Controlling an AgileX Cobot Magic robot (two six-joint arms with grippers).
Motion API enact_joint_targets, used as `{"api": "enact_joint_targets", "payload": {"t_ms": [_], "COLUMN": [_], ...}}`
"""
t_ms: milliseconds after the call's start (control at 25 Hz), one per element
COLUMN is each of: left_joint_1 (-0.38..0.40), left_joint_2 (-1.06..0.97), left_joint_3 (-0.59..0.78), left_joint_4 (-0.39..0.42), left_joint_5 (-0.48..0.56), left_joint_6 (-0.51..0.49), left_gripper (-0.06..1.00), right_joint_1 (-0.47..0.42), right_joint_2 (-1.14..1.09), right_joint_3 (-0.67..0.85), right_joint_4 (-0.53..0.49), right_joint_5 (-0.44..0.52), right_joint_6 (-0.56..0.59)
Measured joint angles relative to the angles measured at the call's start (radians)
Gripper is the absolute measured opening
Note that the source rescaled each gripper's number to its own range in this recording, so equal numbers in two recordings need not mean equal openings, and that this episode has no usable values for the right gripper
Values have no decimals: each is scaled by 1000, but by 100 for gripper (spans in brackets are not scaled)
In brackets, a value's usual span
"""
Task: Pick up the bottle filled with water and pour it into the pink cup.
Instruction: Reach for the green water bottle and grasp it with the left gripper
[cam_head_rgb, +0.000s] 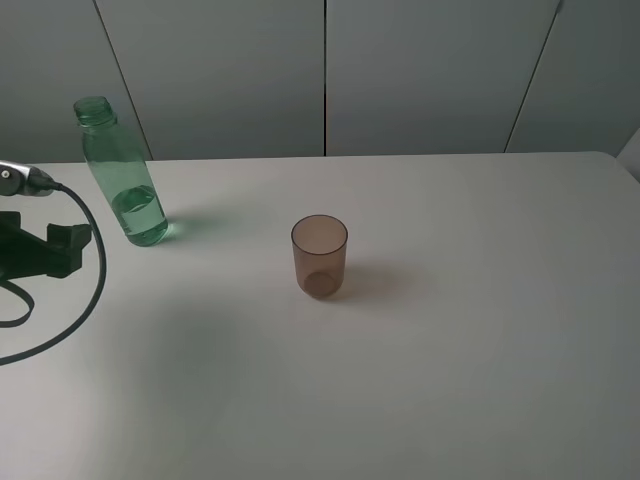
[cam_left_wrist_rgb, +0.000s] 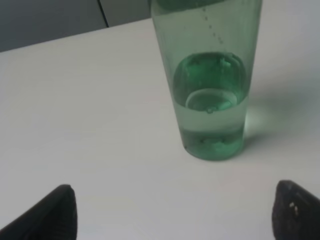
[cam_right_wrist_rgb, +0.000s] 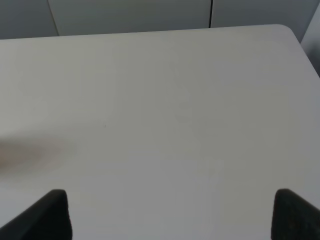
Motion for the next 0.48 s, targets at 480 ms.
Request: {"api": "enact_joint_targets", "payload": {"t_ms": [480], "left_joint_1": [0], "left_joint_2": [112], "left_joint_3": [-2], "left_joint_4": [-39], "left_joint_5": [-238], "left_joint_6": [71], "left_gripper": [100], "right_joint_1": [0], "right_joint_2": [0], "right_joint_3": [0], "right_joint_4": [0], "right_joint_5": [0], "right_joint_6": [0]}}
